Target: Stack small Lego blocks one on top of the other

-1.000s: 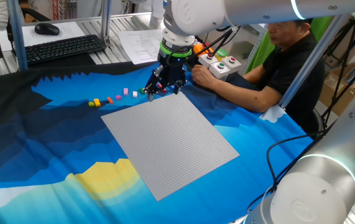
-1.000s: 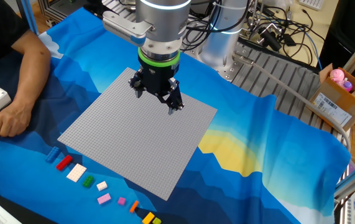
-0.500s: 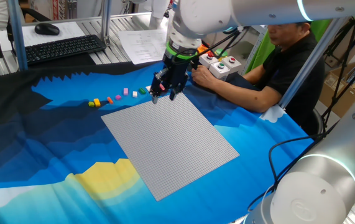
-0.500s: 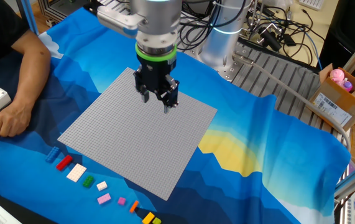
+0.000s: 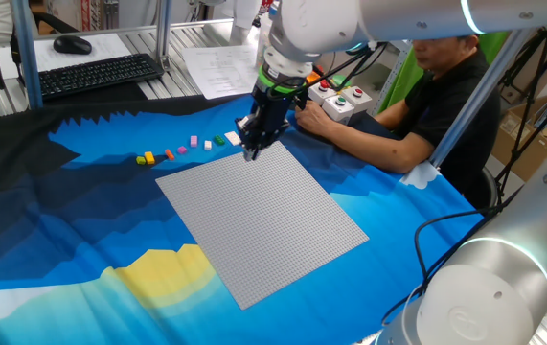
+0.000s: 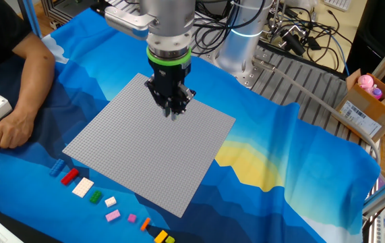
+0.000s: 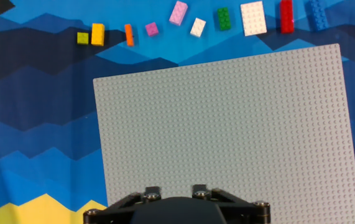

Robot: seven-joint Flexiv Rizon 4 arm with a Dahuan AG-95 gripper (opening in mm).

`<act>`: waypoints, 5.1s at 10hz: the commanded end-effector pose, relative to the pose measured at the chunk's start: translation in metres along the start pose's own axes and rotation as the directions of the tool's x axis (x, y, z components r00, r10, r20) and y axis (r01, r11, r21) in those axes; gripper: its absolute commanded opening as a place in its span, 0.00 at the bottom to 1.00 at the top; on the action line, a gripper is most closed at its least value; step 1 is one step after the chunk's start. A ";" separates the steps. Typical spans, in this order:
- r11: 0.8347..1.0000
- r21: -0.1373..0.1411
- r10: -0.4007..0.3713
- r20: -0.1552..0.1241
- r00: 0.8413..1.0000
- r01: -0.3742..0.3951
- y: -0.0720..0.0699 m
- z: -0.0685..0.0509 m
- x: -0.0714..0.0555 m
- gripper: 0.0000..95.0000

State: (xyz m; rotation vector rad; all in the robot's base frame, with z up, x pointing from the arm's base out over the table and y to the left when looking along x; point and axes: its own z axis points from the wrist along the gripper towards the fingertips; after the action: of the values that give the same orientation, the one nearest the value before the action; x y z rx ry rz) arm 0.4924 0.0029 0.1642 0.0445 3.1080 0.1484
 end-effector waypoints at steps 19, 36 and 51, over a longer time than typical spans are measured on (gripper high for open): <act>0.991 -0.009 -0.133 -0.005 0.991 0.132 -0.073 0.039 -0.127 0.00; 0.988 -0.001 -0.155 -0.035 0.987 0.155 -0.058 0.066 -0.086 0.00; 0.997 0.048 -0.059 -0.043 0.997 0.061 -0.061 0.090 -0.088 0.00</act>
State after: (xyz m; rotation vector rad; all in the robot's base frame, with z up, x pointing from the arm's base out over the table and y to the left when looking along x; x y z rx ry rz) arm 0.5811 -0.0512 0.0728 -0.0477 3.1512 0.0751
